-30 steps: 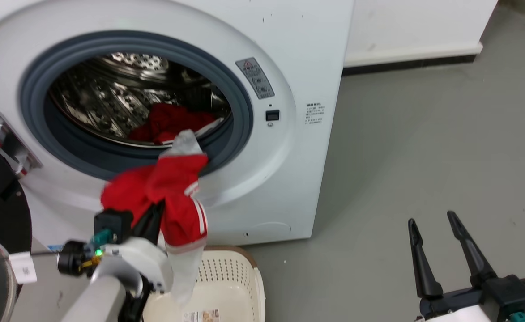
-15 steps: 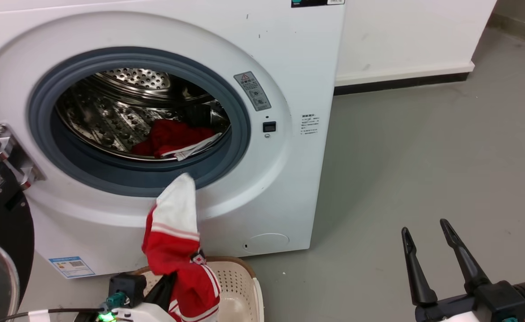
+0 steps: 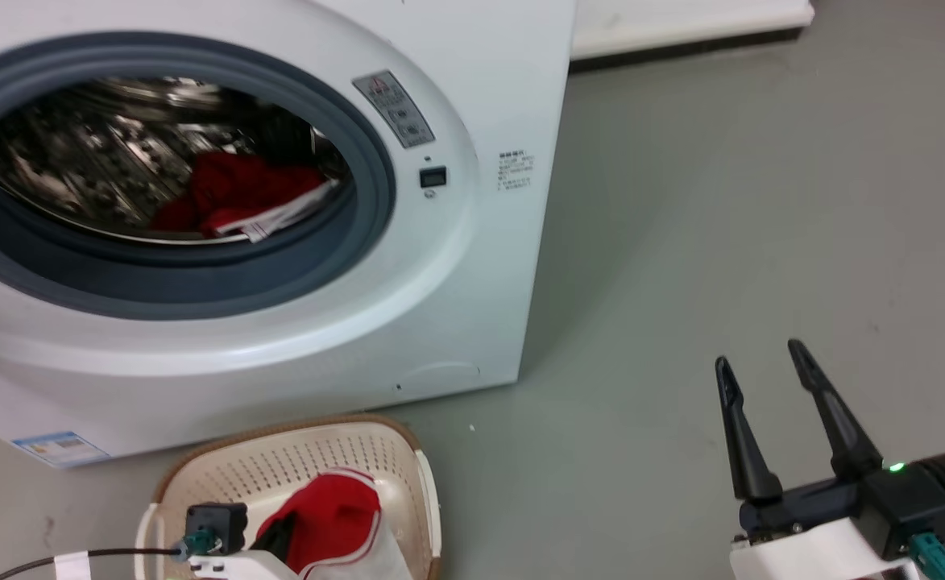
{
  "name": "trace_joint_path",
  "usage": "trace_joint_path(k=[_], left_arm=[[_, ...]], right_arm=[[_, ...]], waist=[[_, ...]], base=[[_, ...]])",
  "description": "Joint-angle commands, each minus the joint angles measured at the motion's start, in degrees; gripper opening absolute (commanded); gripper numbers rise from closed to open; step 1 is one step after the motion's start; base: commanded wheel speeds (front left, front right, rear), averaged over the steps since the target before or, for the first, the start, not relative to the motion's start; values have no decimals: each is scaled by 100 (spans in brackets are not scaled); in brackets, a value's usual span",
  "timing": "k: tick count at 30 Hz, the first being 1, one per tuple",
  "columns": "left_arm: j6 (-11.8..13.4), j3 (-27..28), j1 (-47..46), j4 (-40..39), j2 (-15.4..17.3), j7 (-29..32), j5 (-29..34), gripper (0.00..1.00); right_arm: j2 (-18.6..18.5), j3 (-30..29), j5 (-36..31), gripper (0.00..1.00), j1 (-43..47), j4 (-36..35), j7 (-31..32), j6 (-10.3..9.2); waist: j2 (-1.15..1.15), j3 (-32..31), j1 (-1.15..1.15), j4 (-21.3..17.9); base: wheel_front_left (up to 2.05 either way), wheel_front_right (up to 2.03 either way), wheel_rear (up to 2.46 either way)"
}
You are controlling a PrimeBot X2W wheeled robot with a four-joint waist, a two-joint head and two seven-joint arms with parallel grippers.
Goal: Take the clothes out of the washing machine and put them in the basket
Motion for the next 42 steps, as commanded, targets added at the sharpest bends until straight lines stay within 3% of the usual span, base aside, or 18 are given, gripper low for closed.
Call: trace_joint_path(k=[1,17,33,34,35,36,42], left_arm=[[-64,43,-385,519,-71,-85,-37,0],[-279,212,-2053,2874,-196,13,-217,0],[-104,18,-2865,3330,-202,346,-99,0],[-93,6,-2886,3333,-207,343,-94,7],[-92,-7,-2896,3338,-220,326,-87,84],[-82,-14,-2904,3342,-233,269,-80,100],[-104,22,-2725,3365,-343,-9,-168,100]], right_arm=[[0,14,62,100,-270,-64,-12,-4],[0,-30,306,100,-1154,-315,-12,-4],[0,-108,457,100,-1607,-384,-12,-4],[0,-107,458,100,-1618,-374,-12,-4],[0,-108,456,100,-1630,-362,-12,-4],[0,-113,452,100,-1634,-348,-12,-4],[-1,-102,416,100,-1517,-218,-12,-4]], waist=[[0,622,0,-188],[0,2303,0,-387],[0,3212,0,-357],[0,3221,0,-353],[0,3217,0,-347],[0,3198,0,-338],[0,2862,0,-277]], base=[[0,0,0],[0,0,0],[0,0,0],[0,0,0],[0,0,0],[0,0,0],[0,0,0]])
